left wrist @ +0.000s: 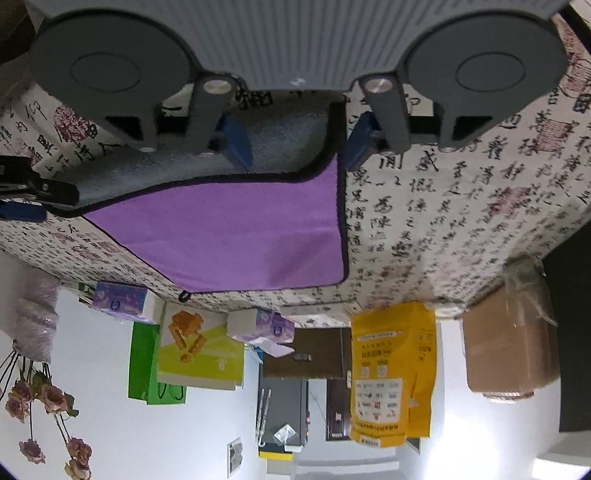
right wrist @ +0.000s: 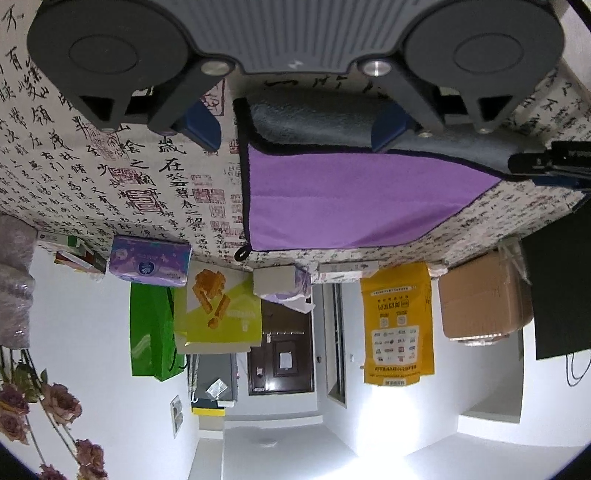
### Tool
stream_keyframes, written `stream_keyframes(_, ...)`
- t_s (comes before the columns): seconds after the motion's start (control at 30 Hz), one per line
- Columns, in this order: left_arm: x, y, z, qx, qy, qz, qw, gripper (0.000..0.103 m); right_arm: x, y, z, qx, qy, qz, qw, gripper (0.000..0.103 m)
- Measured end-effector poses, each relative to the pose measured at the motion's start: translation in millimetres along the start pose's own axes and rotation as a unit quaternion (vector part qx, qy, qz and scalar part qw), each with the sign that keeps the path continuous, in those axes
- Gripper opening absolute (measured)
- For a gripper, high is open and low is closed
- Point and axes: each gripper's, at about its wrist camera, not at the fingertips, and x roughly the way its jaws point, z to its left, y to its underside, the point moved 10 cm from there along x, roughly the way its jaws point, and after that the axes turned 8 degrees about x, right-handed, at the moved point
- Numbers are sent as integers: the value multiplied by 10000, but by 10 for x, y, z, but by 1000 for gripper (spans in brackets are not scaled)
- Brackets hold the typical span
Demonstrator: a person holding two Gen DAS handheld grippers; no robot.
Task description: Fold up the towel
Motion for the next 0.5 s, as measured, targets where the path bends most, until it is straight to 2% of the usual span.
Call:
stream_keyframes(0.13, 50, 17, 6, -190, 216, 127, 9995, 40, 116, 4, -42, -33, -74, 170, 9998, 82)
stream_keyframes(0.23, 65, 12, 30, -248, 274, 140, 9992, 26, 195, 18, -55, -35, -147, 308, 9994, 72)
stream_keyframes(0.3, 59, 7, 49, -278, 265, 113, 9992, 9, 240, 39, -58, -50, -199, 400, 9990, 60)
stream_keyframes(0.33, 54, 2, 62, -298, 262, 97, 9992, 8, 239, 39, -59, -63, -205, 392, 9990, 57)
stream_keyframes(0.4, 46, 0, 85, -328, 269, 79, 9991, 7, 213, 24, -45, -104, -235, 327, 9991, 37)
stream_keyframes(0.5, 31, 4, 82, -275, 350, 54, 9990, 7, 166, 5, -50, -162, -217, 247, 9993, 19)
